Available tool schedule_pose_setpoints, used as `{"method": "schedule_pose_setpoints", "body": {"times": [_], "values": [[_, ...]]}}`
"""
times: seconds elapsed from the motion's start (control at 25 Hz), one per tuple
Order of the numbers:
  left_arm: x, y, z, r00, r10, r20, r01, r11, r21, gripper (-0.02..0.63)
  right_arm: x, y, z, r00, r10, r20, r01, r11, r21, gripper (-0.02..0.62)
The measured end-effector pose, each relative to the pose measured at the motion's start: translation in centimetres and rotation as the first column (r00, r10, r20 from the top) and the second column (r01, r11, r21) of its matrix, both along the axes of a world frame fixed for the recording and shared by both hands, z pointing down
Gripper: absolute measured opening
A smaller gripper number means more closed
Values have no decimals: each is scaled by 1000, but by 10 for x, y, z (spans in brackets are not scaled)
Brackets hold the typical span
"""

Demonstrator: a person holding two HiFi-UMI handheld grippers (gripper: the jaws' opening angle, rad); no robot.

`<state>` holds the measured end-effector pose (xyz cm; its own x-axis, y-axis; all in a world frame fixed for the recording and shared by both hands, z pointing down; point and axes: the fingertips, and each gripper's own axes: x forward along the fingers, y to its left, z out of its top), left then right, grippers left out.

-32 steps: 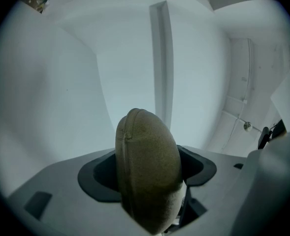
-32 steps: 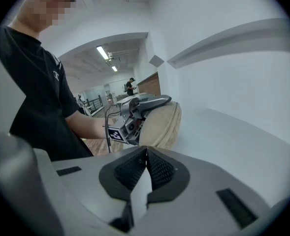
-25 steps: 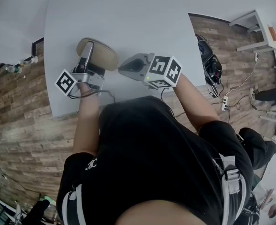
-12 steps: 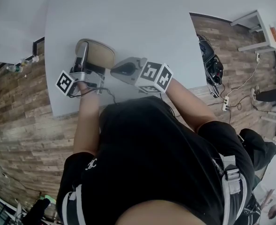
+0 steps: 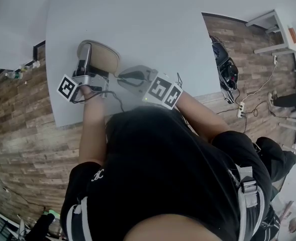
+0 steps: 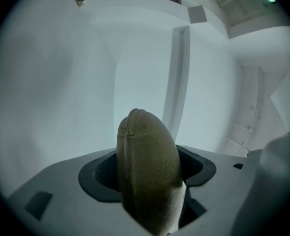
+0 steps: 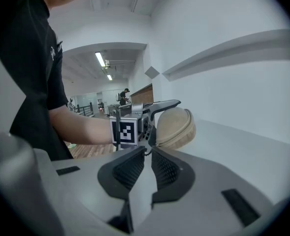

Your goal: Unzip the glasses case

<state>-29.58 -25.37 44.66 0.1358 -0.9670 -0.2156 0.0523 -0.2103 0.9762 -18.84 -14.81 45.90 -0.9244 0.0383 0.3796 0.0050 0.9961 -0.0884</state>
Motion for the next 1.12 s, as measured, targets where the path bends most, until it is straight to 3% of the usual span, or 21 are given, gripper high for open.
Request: {"method": "schedule_pose_setpoints", "body": {"times": [0.16, 0.28, 0.44, 0.52, 0.6, 0.68, 0.72, 0.84, 0.88, 0.96, 1.04, 1.12], "values": [[-2, -11, 18, 988, 71, 136, -62, 996, -71, 334, 30, -17, 5, 996, 80, 35, -77, 994, -83, 98], [0, -12, 59, 960, 161, 227, -112, 970, -215, 336, 48, -40, 16, 981, 194, 26, -188, 969, -160, 153], [28, -10, 119, 880, 350, 321, -187, 877, -442, 336, 68, -51, 34, 966, 257, -24, -256, 946, -198, 154], [48, -10, 138, 833, 445, 329, -246, 830, -501, 336, 71, -49, 42, 966, 255, -43, -258, 945, -202, 153], [64, -14, 148, 784, 518, 342, -300, 798, -523, 336, 72, -46, 48, 968, 245, -53, -250, 945, -211, 153], [76, -18, 160, 712, 585, 387, -322, 763, -561, 336, 73, -41, 52, 970, 236, -61, -243, 946, -215, 153], [79, -20, 170, 660, 624, 418, -316, 736, -599, 336, 73, -40, 53, 970, 234, -65, -243, 946, -213, 153], [77, -24, 202, 451, 745, 491, -243, 632, -736, 336, 77, -43, 56, 965, 253, -68, -262, 943, -206, 153], [76, -26, 209, 393, 772, 499, -226, 607, -762, 336, 79, -45, 56, 962, 264, -66, -272, 940, -208, 153], [77, -31, 213, 330, 799, 503, -214, 583, -784, 336, 86, -49, 57, 957, 283, -64, -291, 932, -217, 153], [74, -36, 214, 289, 803, 522, -179, 580, -794, 337, 93, -50, 58, 953, 295, -66, -302, 926, -225, 153], [65, -39, 217, 221, 808, 546, -102, 576, -811, 341, 97, -52, 60, 953, 295, -74, -304, 924, -230, 153]]}}
